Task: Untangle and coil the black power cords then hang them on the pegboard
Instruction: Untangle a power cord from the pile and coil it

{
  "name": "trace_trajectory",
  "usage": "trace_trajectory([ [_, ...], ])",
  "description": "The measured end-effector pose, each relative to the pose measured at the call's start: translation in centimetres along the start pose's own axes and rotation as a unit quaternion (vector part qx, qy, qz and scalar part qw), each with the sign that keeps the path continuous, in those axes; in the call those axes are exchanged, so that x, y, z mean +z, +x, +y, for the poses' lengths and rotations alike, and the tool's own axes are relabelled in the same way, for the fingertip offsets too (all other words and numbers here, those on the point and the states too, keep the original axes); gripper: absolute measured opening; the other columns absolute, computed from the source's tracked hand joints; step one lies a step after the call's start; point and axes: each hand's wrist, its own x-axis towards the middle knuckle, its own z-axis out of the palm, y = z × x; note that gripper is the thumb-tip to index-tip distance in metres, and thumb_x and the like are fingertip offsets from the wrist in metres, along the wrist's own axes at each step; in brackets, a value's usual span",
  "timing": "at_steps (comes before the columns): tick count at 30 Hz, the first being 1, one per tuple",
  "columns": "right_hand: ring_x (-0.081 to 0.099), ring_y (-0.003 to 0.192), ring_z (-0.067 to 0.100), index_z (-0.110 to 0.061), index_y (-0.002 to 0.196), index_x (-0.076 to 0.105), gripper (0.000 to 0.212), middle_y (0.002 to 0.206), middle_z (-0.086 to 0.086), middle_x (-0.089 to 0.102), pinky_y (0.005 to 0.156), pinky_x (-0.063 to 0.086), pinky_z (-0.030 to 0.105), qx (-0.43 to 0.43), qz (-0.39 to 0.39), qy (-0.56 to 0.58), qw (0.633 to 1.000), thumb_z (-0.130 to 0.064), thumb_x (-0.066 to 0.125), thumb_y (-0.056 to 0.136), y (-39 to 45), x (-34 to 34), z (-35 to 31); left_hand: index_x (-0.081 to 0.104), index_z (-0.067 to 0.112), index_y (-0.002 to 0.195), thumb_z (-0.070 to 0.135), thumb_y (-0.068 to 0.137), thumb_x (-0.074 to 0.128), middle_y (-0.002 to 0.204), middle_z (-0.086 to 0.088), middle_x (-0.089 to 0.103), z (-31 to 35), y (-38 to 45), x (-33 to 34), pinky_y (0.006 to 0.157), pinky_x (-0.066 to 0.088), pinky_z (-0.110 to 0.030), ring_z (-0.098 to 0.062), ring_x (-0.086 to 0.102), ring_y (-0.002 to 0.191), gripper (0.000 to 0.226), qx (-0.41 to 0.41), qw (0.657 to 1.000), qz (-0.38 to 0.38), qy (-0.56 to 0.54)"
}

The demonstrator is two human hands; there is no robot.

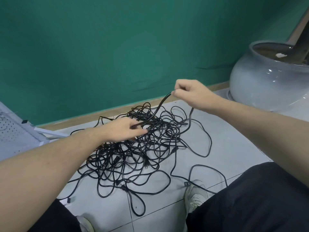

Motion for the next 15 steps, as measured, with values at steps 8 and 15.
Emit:
trace_trajectory([
  [8, 0.049, 0.060, 0.015, -0.011, 0.079, 0.052, 0.027, 0.064, -0.004, 0.045, 0.053, 0.046, 0.019, 0.144, 0.017, -0.043, 0.988, -0.029, 0.059, 0.097, -0.4, -1.3, 4.4, 0.062, 0.028, 0.094, 0.041, 0.109, 0.037, 0.051, 0.008, 0.051, -2.3, -0.1, -0.4, 0.067, 0.046, -0.030, -0.010, 0.068, 0.064, 0.032, -0.050, 0.989, 0.108, -0.090],
  [15, 0.056, 0.125, 0.021, -0.021, 0.140, 0.050, 0.050, 0.135, 0.002, 0.060, 0.098, 0.039, 0.025, 0.179, -0.186, -0.187, 0.948, -0.033, 0.068, 0.094, -0.8, 0.4, 5.9, 0.039, 0.027, 0.133, 0.024, 0.108, 0.043, 0.068, 0.003, 0.044, 1.8, 1.0, -1.3, 0.061, 0.045, -0.036, -0.011, 0.042, 0.048, 0.026, -0.028, 0.966, 0.127, -0.222],
])
